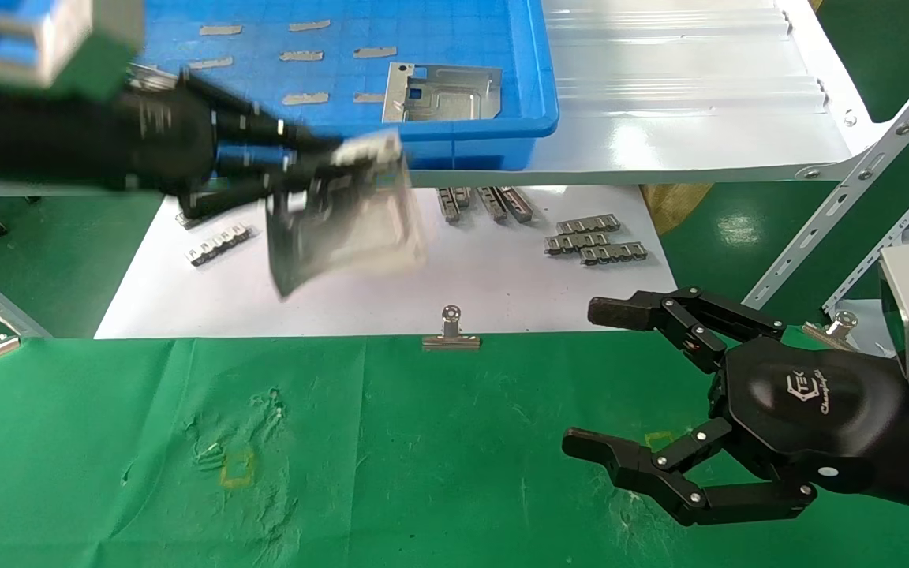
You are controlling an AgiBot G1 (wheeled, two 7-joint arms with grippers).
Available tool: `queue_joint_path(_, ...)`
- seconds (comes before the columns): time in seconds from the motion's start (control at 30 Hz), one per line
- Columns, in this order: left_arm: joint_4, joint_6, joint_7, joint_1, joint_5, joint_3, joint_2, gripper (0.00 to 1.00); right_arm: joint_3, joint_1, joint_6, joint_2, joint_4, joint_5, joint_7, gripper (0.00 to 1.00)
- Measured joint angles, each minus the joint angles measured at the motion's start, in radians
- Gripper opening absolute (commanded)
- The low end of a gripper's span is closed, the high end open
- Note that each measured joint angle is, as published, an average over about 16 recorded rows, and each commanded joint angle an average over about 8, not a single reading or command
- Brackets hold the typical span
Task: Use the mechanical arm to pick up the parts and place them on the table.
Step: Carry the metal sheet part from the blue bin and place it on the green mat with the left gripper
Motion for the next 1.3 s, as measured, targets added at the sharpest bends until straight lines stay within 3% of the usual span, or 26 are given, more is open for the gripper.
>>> queue_joint_path(0.27,-0.122,-0.017,0.164,0.126,-0.004,0.152,-0.077,0.00,0.000,0.000,0.000,0.000,0.000,0.000,0.000,1.00)
queue_joint_path(0.57,-0.042,-0.032,0.339,0.190,0.063,0.271,-0.073,0.00,0.000,0.000,0.000,0.000,0.000,0.000,0.000,1.00)
queue_joint_path(0.6,-0.025,-0.033,0.355,0.192,0.070,0.279,-0.068,0.05,0.000,0.000,0.000,0.000,0.000,0.000,0.000,1.00)
queue_joint_path(0.83,0.084,-0.043,0.441,0.204,0.081,0.306,-0.041,0.92,0.000,0.000,0.000,0.000,0.000,0.000,0.000,1.00)
queue_joint_path(0.87,0.096,-0.045,0.452,0.204,0.081,0.307,-0.038,1.00,0.000,0.000,0.000,0.000,0.000,0.000,0.000,1.00)
queue_joint_path(1.3,0.217,-0.044,0.506,0.185,0.052,0.298,-0.013,1.00,0.000,0.000,0.000,0.000,0.000,0.000,0.000,1.00)
